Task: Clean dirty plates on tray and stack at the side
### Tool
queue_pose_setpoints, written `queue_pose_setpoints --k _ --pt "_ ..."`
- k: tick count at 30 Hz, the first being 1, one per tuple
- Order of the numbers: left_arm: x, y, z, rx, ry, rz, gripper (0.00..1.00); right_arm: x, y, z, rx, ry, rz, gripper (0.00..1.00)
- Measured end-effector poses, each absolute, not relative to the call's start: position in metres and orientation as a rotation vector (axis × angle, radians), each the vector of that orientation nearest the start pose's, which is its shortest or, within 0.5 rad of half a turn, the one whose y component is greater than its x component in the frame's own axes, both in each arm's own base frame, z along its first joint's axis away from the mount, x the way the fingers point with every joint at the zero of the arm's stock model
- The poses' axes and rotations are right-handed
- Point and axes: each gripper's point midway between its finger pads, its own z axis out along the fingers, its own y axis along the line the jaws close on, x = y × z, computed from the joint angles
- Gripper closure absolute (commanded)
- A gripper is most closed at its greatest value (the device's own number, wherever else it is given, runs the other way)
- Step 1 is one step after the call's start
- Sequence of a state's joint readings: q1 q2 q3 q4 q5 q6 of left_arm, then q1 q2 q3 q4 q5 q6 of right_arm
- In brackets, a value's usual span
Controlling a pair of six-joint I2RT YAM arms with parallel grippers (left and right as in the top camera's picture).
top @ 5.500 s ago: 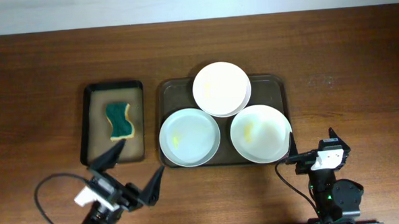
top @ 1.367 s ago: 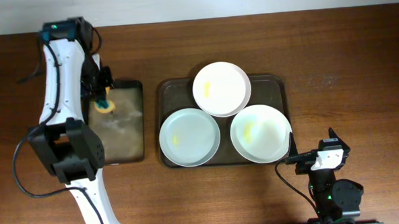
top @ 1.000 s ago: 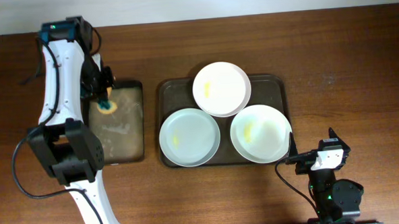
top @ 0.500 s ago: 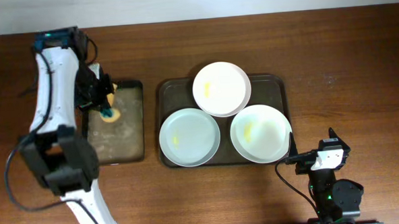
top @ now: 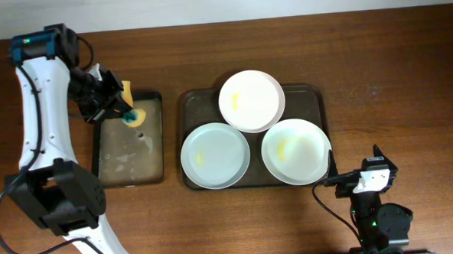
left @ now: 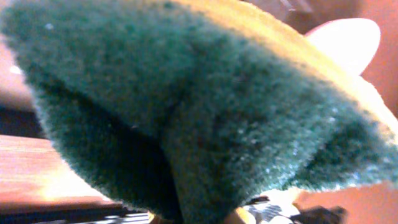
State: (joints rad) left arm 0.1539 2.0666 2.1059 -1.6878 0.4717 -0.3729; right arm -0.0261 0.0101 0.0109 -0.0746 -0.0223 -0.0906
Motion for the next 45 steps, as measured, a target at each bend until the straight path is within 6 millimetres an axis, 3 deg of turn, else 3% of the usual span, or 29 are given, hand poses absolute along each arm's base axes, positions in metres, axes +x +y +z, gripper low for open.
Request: queue_pose_setpoints --k 7,11,20,33,38,39,42,45 --pt "0.393 -0.03 0.225 -1.084 2.823 -1.3 1.0 0.246 -0.003 0.158 -0.071 1.644 -0.071 0.02" --pt "0.397 -0.035 0.239 -1.123 2.741 -1.463 1.0 0.246 -0.003 0.158 -0.07 1.644 -0.071 0.02" --pt "0.4 -0.042 0.249 -1.175 2.69 -1.574 1.0 0.246 -0.003 0.158 -0.07 1.644 -0.071 0.02" --pt "0.402 -0.032 0.249 -1.201 2.66 -1.572 1.0 0.246 -0.003 0.158 -0.069 1.644 -0.07 0.02" --pt "0.397 -0.02 0.231 -1.225 2.739 -1.378 1.0 0.246 -0.003 0.158 -0.07 1.644 -0.071 0.02" --pt "0.393 -0.01 0.219 -1.245 2.788 -1.246 1.0 0.246 -0.003 0.158 -0.069 1.644 -0.07 0.01" --pt "0.387 -0.003 0.195 -1.257 2.854 -1.109 1.0 0.246 -0.003 0.158 -0.07 1.644 -0.071 0.02" --pt "0.372 -0.011 0.156 -1.291 2.966 -1.038 1.0 0.246 -0.003 0.158 -0.07 1.644 -0.071 0.02"
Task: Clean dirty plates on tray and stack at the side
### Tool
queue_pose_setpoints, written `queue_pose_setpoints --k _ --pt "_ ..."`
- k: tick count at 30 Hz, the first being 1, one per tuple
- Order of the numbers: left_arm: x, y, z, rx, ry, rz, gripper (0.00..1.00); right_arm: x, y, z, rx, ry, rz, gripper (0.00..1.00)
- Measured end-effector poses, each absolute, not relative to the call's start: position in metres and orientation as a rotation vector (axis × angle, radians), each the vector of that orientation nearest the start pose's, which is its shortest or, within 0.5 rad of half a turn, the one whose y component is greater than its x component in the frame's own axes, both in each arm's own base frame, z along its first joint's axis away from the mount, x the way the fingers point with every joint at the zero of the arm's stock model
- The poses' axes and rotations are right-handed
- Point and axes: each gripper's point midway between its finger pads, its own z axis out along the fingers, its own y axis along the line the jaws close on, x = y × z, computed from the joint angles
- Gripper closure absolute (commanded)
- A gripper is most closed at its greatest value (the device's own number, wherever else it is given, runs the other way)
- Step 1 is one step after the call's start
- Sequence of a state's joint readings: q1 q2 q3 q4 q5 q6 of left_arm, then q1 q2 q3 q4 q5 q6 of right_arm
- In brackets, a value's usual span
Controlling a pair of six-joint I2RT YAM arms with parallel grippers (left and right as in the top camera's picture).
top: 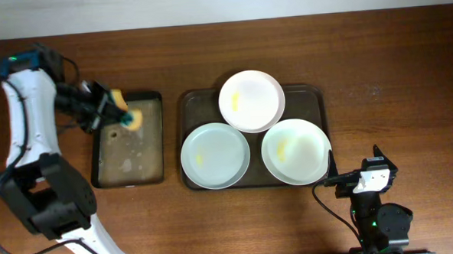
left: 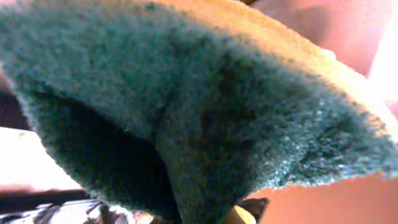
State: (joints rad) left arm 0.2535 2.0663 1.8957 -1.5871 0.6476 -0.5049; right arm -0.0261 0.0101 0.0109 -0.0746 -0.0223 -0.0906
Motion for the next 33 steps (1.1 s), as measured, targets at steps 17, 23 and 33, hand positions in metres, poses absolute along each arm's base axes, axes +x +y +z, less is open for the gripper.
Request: queue_pose_setpoints --k 17,23,33 --pt "0.372 -0.001 0.182 -1.363 2.884 -1.183 1.0 0.246 -0.003 0.158 -0.07 1.644 -0.071 0.02" --pt "0.357 -0.005 0.127 -1.313 3.051 -0.918 1.0 0.246 -0.003 0.158 -0.07 1.644 -0.071 0.02" --pt "0.345 -0.007 0.148 -1.163 3.157 -0.814 1.0 0.246 -0.003 0.158 -0.07 1.644 -0.071 0.02"
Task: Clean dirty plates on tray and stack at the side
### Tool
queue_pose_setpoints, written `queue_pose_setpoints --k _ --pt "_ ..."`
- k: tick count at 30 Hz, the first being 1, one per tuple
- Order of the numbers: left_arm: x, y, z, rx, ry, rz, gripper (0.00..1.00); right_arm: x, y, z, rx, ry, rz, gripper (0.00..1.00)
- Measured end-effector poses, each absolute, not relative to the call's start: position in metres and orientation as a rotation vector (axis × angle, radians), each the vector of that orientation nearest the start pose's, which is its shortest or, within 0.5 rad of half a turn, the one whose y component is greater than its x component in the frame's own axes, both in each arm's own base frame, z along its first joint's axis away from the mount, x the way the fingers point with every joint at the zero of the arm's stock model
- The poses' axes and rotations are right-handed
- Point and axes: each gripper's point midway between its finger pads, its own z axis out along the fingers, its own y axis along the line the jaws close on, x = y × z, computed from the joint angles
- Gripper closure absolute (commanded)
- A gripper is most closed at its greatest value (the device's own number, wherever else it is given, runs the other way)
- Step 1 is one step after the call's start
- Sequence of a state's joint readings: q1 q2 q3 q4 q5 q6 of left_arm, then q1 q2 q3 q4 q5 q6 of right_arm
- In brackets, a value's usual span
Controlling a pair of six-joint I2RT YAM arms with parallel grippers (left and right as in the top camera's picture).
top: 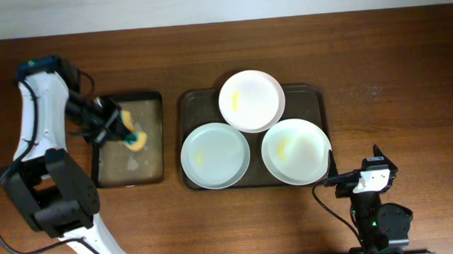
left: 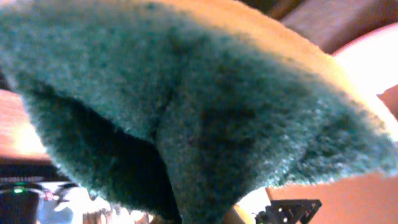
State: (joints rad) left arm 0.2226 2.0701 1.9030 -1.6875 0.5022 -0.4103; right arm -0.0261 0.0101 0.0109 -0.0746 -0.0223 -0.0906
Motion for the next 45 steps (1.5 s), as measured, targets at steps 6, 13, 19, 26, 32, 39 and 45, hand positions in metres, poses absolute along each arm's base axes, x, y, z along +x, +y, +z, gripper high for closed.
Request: queue_pose_setpoints --k 6,13,19,26,32,39,45 --pt "0.37 -0.014 0.211 -0.856 2.998 -0.739 1.0 0.246 -0.003 0.158 -0.07 1.644 -0.071 0.02" --pt "0.336 -0.076 0.269 -0.422 2.95 -0.567 0.97 0.246 -0.003 0.158 -0.07 1.644 -0.071 0.01" --pt "0.305 -0.139 0.229 -0.188 3.112 -0.396 1.0 0.246 -0.003 0.158 -0.07 1.644 -0.071 0.02" --pt "0.282 -0.204 0.114 -0.005 3.17 -0.248 0.97 0.246 -0.003 0.158 -0.069 1.644 -0.071 0.02" --pt "0.285 -0.211 0.06 0.03 3.09 -0.22 0.91 0.246 -0.003 0.158 -0.07 1.644 -0.071 0.02" --pt "0.294 -0.207 0.045 0.018 3.029 -0.184 0.38 0.246 -0.003 0.158 -0.07 1.644 -0.071 0.01" --pt "0.304 -0.209 0.047 0.006 2.985 -0.186 0.01 0.246 -0.003 0.158 -0.07 1.644 -0.071 0.02"
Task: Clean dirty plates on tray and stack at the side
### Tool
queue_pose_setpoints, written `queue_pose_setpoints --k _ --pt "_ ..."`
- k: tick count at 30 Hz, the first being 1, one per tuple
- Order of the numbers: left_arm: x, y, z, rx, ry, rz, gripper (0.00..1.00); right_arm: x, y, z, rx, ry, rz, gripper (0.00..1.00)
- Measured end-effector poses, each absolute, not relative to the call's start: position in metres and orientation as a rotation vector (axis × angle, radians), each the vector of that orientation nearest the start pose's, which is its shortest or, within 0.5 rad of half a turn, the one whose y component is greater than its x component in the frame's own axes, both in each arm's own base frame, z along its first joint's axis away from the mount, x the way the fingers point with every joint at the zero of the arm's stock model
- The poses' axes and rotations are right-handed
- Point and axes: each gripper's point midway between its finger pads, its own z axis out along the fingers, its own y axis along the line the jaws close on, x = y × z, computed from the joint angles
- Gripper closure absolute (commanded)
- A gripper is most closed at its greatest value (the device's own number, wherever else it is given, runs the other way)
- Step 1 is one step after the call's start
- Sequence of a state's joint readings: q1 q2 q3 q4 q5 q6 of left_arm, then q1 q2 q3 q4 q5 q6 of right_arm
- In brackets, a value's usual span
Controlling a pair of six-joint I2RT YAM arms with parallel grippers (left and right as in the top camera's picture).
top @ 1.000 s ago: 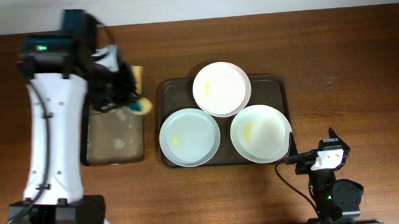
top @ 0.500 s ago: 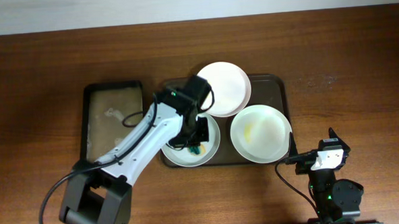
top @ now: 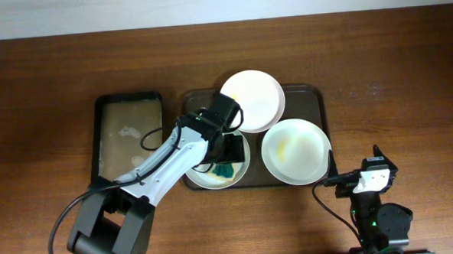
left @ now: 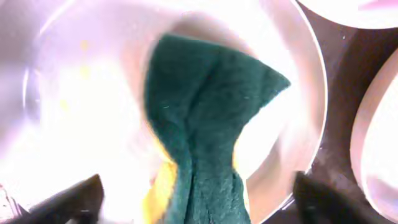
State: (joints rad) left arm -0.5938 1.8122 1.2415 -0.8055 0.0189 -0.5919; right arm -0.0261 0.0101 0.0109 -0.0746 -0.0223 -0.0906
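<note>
Three white plates sit on the brown tray (top: 318, 100). The back plate (top: 254, 100) and the right plate (top: 295, 151) carry yellow smears. My left gripper (top: 226, 151) is over the front left plate (top: 197, 156). The green and yellow sponge (left: 199, 137) lies folded inside that plate (left: 81, 118), which also shows yellow specks. The dark fingers (left: 71, 199) stand wide on either side of the sponge with bare plate between, so the left gripper (left: 196, 214) looks open. My right gripper (top: 367, 179) is parked at the front right; its jaws cannot be made out.
A dark shallow pan (top: 129, 139) with a wet, soapy bottom sits left of the tray. Bare wooden table (top: 393, 74) lies right of and behind the tray. The left arm (top: 167, 164) stretches across the gap between pan and tray.
The left gripper was over the soapy pan, shut on the sponge. Now it is over the front left plate on the tray, and the sponge lies in the plate between spread fingers.
The left gripper held the sponge at the pan's back right corner, then at the back middle, then further forward over the pan. By now it has moved to the tray, and the sponge rests in the front left plate. The right arm has stayed parked.
</note>
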Motion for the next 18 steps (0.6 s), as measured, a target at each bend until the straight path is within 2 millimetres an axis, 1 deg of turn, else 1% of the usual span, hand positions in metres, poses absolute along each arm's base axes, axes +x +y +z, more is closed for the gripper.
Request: queue_pose_setpoints --k 5,7,9,10,11,13,14,15,17,18 --pt "0.303 -0.201 0.049 0.016 2.989 -0.115 0.01 0.246 -0.003 0.158 -0.07 1.644 -0.071 0.02" --pt "0.305 -0.2 0.063 0.025 2.992 -0.096 0.01 0.246 -0.003 0.158 -0.07 1.644 -0.071 0.01" --pt "0.309 -0.197 0.087 0.02 2.997 -0.079 0.01 0.246 -0.003 0.158 -0.07 1.644 -0.071 0.02" --pt "0.314 -0.196 0.099 0.009 2.976 -0.09 0.01 0.246 -0.003 0.158 -0.07 1.644 -0.071 0.02" --pt "0.32 -0.194 0.118 -0.012 2.947 -0.103 0.01 0.246 -0.003 0.158 -0.07 1.644 -0.071 0.02" --pt "0.333 -0.182 0.157 -0.065 2.869 -0.128 0.01 0.246 -0.003 0.158 -0.07 1.644 -0.071 0.01" --pt "0.337 -0.177 0.17 -0.085 2.837 -0.136 0.01 0.246 -0.003 0.158 -0.07 1.644 -0.071 0.02" --pt "0.34 -0.164 0.189 -0.124 2.792 -0.128 0.01 0.246 -0.003 0.158 -0.07 1.644 -0.071 0.02" --pt "0.337 -0.146 0.205 -0.168 2.761 -0.094 0.01 0.246 -0.003 0.158 -0.07 1.644 -0.071 0.02" --pt "0.334 -0.137 0.208 -0.186 2.761 -0.069 0.01 0.246 -0.003 0.158 -0.069 1.644 -0.07 0.02"
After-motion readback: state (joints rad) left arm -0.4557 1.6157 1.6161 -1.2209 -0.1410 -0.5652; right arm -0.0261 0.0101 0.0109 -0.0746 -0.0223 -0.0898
